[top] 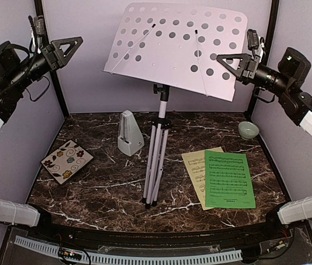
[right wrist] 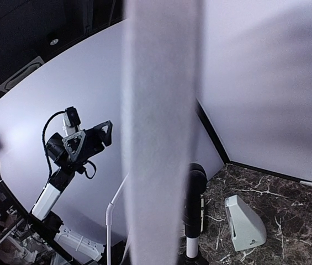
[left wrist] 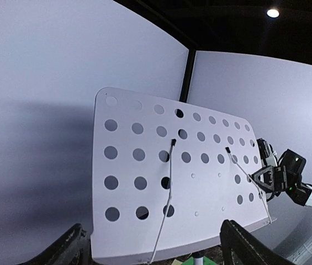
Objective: Set up the instrument practice props
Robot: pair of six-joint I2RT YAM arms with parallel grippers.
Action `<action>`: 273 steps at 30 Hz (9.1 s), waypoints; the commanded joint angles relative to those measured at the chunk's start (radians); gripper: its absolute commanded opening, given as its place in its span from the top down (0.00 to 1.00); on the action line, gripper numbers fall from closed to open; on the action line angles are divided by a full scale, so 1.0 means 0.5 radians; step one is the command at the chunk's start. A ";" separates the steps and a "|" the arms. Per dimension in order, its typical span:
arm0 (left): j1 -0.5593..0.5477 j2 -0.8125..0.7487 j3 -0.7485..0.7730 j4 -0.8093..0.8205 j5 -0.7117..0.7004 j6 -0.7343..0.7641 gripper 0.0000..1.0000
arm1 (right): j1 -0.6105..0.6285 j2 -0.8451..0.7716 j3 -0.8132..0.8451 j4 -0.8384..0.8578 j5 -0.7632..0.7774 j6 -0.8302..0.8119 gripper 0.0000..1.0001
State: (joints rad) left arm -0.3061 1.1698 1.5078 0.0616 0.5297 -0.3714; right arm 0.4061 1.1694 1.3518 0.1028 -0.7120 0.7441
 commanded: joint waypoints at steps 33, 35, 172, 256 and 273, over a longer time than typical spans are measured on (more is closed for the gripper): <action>-1.250 0.302 -1.332 0.286 -1.193 0.308 0.49 | 0.221 0.134 0.496 0.515 0.257 -0.129 1.00; -1.250 0.344 -1.351 0.330 -1.204 0.287 0.50 | 0.224 0.134 0.505 0.503 0.254 -0.135 1.00; -1.001 0.066 -1.172 0.558 -0.943 0.518 0.16 | 0.449 0.233 0.552 0.292 -0.134 -0.758 1.00; -0.888 0.636 -0.971 0.151 -1.113 0.498 0.19 | 0.359 0.407 0.850 1.052 0.031 -0.463 1.00; -0.889 0.203 -1.250 0.295 -0.973 0.835 0.17 | 0.363 0.341 0.707 1.084 -0.004 -0.356 1.00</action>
State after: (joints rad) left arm -0.7738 1.3197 0.9623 0.3687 0.0669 -0.0769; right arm 0.5888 1.4258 1.6619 0.2550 -0.7925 0.5358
